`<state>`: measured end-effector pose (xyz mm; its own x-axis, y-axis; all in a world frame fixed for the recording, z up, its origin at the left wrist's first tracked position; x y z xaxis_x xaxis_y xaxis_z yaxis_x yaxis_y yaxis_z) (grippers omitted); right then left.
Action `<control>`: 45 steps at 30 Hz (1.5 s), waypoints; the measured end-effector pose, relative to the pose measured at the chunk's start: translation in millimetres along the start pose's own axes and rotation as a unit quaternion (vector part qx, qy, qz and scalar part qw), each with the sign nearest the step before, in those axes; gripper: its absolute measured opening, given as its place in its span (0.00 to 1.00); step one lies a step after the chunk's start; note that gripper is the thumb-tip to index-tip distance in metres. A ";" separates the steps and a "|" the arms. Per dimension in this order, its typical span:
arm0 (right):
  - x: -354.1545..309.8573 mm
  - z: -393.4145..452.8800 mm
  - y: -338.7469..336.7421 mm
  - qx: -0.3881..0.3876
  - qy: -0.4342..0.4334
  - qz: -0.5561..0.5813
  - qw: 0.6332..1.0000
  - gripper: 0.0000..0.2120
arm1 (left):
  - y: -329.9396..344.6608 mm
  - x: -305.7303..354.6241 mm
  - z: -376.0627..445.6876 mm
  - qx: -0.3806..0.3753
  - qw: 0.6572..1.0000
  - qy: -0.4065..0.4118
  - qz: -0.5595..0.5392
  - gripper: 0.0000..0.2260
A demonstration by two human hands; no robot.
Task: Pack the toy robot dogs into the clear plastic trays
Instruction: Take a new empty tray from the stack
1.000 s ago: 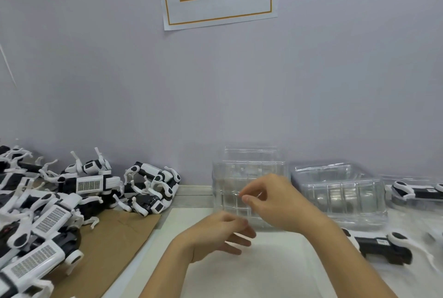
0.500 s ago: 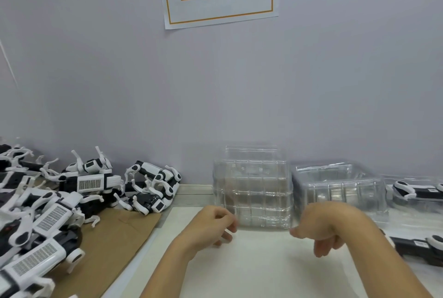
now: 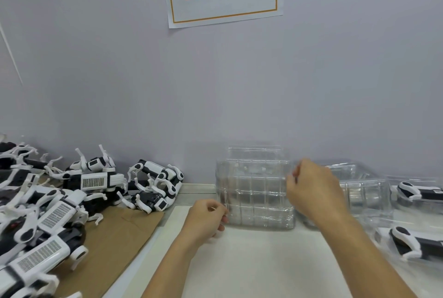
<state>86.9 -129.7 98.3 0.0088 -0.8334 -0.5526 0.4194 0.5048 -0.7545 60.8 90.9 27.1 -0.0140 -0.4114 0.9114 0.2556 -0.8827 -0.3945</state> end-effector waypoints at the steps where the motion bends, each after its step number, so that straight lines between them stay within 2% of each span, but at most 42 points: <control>1: -6.8 -3.9 3.2 0.024 -0.041 0.041 0.998 0.09 | -0.5 0.0 0.1 0.003 1.000 0.002 -0.001 0.09; 2: -12.4 -8.5 7.2 0.019 -0.082 0.059 0.995 0.16 | -0.8 0.0 0.3 0.004 1.000 0.003 -0.001 0.09; 4: -17.3 -16.2 18.4 -0.043 -0.142 0.027 0.989 0.30 | -0.9 0.2 0.3 0.002 1.000 0.007 0.002 0.09; 6: -15.3 -19.1 28.8 -0.079 -0.161 -0.023 0.984 0.34 | -0.2 0.7 -0.6 -0.008 1.000 0.010 0.006 0.08; 9: -11.0 -17.3 33.2 -0.041 -0.157 -0.054 0.985 0.31 | 3.2 2.5 -3.7 -0.049 0.999 0.015 0.010 0.07; 13: -14.2 -15.3 30.3 0.033 -0.158 0.017 0.987 0.21 | 8.7 6.1 -8.6 -0.126 0.991 0.034 0.010 0.07; 17: -15.4 -16.1 27.1 0.058 -0.151 0.073 0.984 0.13 | 11.8 10.5 -12.7 -0.188 0.980 0.063 -0.027 0.07; 24: -15.9 -11.6 11.5 0.093 -0.151 0.119 0.977 0.13 | 12.7 14.6 -13.6 -0.200 0.975 0.086 -0.049 0.09; 28: -14.5 -6.9 -7.2 0.142 -0.140 0.188 0.962 0.13 | 13.0 11.6 -11.4 -0.179 0.978 0.087 -0.060 0.09; 31: -15.4 -2.6 -21.6 0.144 -0.128 0.268 0.944 0.11 | 12.1 13.5 -8.4 -0.142 0.980 0.107 -0.093 0.08; 33: -19.5 -3.4 -27.2 0.129 -0.133 0.309 0.933 0.11 | 9.2 22.9 -8.2 -0.107 0.972 0.138 -0.156 0.07; 37: -33.8 -13.0 -22.4 0.068 -0.154 0.345 0.923 0.12 | -1.0 50.8 -9.9 -0.059 0.935 0.229 -0.264 0.14; 41: -43.9 -24.2 -5.2 -0.014 -0.185 0.307 0.934 0.10 | -10.2 69.2 -13.1 -0.005 0.917 0.280 -0.283 0.06; 45: -39.8 -20.4 -8.8 -0.027 -0.168 0.339 0.925 0.09 | -14.7 74.8 -15.3 0.027 0.920 0.294 -0.259 0.04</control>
<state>64.3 -96.3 119.7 0.5387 -0.3397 -0.7710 0.1681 0.9400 -0.2968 41.2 69.6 99.2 -0.6643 -0.0056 0.7474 0.1154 -0.9888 0.0952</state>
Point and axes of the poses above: each hand's wrist, its own z-axis towards the middle knuckle, its own y-axis out of the palm, x = y × z, the point moved 2 cm from there along z, towards the middle knuckle, and after that the axes turned 9 degrees about y, right-handed, at the moved point
